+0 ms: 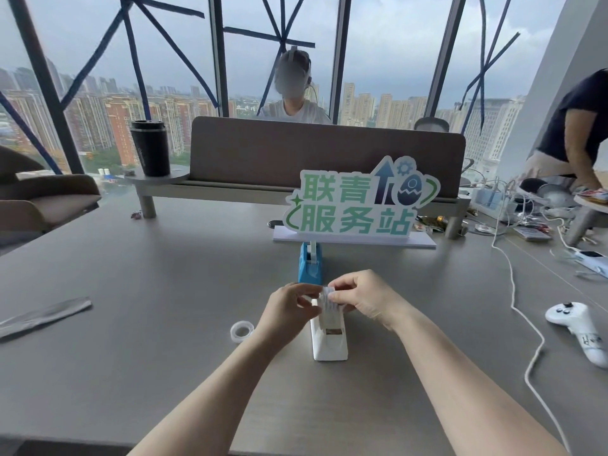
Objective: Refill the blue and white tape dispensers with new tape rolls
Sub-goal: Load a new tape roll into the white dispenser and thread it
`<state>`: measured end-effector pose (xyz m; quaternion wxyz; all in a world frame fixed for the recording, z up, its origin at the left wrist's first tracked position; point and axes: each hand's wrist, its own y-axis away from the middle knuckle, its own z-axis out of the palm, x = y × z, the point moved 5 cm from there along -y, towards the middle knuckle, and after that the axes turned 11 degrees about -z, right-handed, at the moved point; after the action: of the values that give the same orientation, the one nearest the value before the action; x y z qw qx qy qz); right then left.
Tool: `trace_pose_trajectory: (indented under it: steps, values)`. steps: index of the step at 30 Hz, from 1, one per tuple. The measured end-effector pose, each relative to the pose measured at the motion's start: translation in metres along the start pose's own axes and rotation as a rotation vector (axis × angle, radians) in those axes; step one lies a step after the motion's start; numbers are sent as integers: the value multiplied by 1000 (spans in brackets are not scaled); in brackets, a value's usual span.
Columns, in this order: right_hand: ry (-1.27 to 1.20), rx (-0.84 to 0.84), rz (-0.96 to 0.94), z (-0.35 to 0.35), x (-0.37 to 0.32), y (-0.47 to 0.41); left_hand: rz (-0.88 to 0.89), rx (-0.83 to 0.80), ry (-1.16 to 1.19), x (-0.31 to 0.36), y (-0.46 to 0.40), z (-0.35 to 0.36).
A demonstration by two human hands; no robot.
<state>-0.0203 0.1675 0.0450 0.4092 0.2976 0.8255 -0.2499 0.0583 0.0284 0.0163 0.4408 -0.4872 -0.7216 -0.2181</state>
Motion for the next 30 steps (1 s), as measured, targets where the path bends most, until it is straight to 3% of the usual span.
trace_pose_trajectory:
  steps: [30]
  values:
    - [90,172,-23,7,23,1,-1,-68,-59,-2,-12,9]
